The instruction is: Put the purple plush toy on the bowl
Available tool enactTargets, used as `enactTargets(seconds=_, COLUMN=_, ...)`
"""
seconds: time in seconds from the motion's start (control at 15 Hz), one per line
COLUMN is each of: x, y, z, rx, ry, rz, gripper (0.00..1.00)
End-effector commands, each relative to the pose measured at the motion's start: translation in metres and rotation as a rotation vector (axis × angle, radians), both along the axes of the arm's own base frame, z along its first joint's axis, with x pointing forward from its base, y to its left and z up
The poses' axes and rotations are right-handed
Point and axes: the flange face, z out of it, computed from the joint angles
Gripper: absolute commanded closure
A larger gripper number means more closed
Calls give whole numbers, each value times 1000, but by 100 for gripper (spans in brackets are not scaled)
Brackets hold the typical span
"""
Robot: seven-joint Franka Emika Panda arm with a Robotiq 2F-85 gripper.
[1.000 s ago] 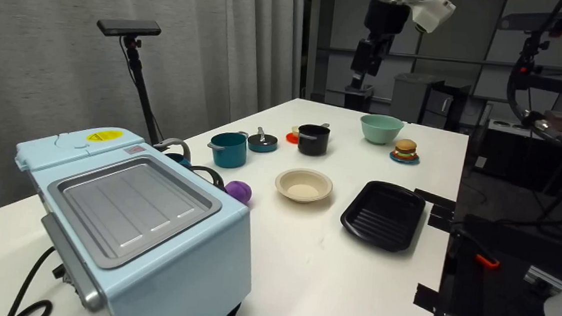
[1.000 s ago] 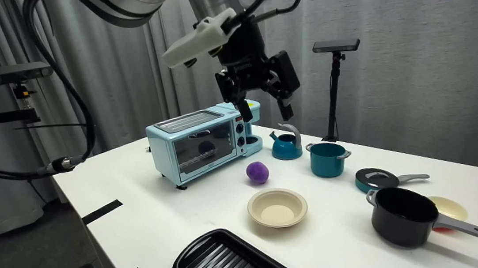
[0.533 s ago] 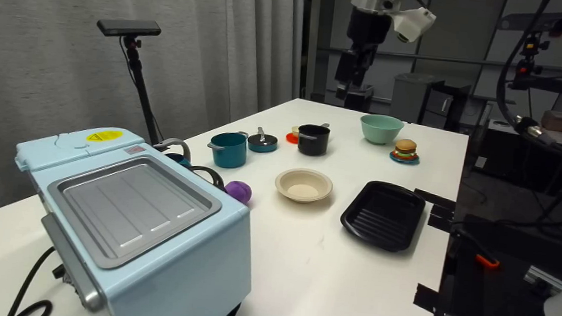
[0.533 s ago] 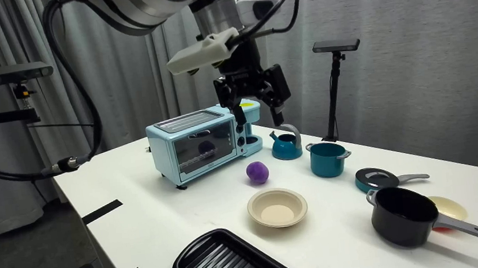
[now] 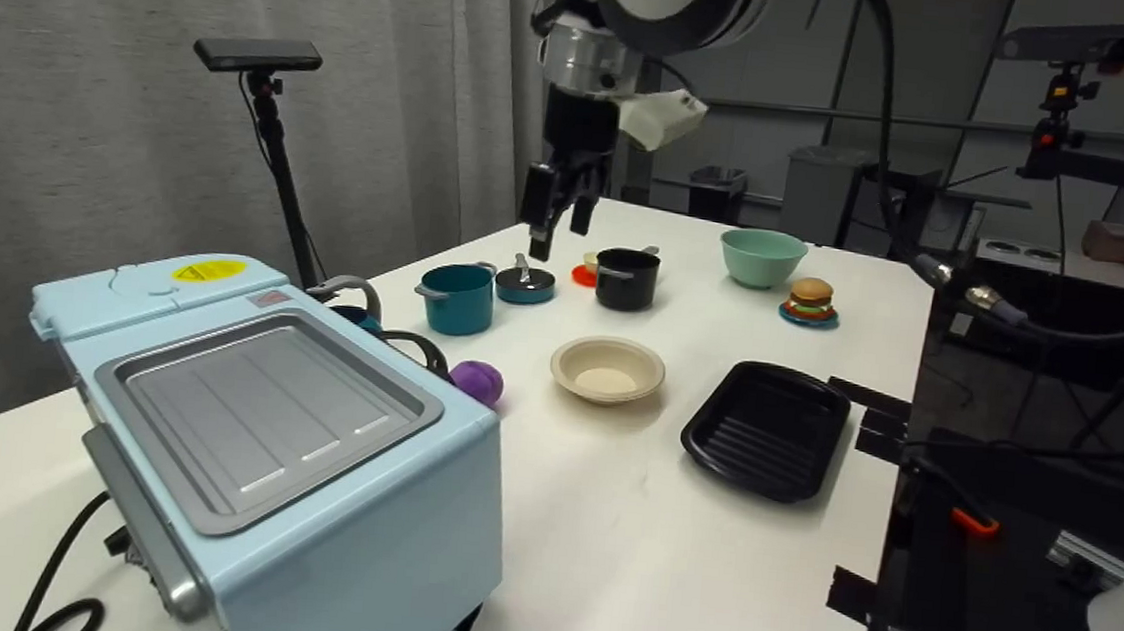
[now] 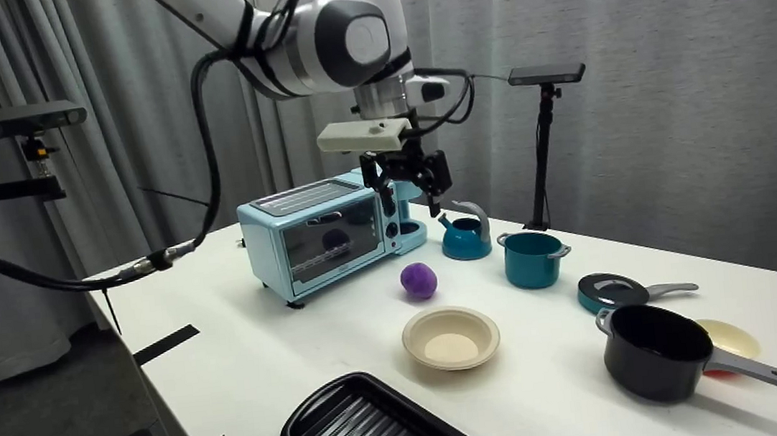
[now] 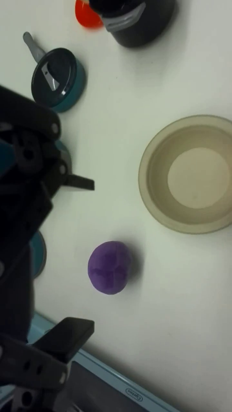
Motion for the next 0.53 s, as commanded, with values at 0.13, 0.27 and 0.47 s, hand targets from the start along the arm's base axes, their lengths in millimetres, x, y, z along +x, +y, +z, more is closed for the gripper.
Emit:
enactTargets(seconds=0.13, x=77, y=35, z=-70, rx=102, ry=30, rz=61, gripper=0)
enactTargets(seconds=0.27, x=92, y=47, z=-97, rx=117, ry=66, rz=76, gripper=0)
enactTargets(seconds=0.47, x=107, y=62, z=-140, rx=125, ry=134, rz=79, gripper=0)
